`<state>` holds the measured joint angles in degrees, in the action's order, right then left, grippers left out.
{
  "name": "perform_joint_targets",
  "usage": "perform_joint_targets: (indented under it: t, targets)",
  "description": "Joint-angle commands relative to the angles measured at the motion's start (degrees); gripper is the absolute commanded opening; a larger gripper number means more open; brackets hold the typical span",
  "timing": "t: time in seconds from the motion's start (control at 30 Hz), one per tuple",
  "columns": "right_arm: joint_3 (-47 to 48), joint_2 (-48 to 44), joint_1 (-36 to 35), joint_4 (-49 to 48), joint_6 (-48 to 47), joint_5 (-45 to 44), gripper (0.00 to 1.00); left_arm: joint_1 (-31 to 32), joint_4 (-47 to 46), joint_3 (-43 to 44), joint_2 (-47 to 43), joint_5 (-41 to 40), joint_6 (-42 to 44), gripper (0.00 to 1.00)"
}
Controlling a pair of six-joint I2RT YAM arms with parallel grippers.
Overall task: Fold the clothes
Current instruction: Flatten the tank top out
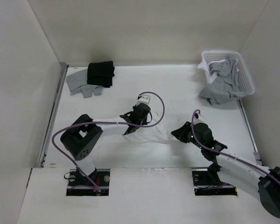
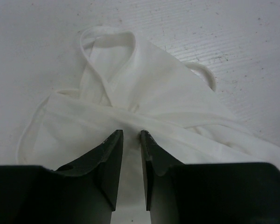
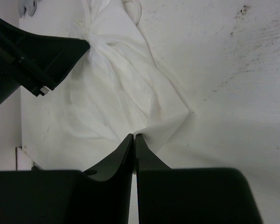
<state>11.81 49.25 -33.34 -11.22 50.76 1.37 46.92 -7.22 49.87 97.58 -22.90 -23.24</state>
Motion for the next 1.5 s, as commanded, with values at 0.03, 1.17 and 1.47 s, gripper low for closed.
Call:
perform_joint_targets:
  t: [0.03,1.17,1.47]
  targets:
    - [0.75,-0.12,0.43,-3.98,-0.93,0.48,0.09,0.23,-1.83,-0.03,0.42,0.22,0.75,0.16]
    - [48.1,20.18,6.49,-16.9,-3.47,2.24,0.04,-15.05,-4.74,29.12,-11.36,7.95,-2.16,0.0]
    - [34.81,12.19,0.62,-16.28,-2.96,-6.19,0.1,-13.92,-8.14,19.87,-20.4,10.68,-0.04,0.0]
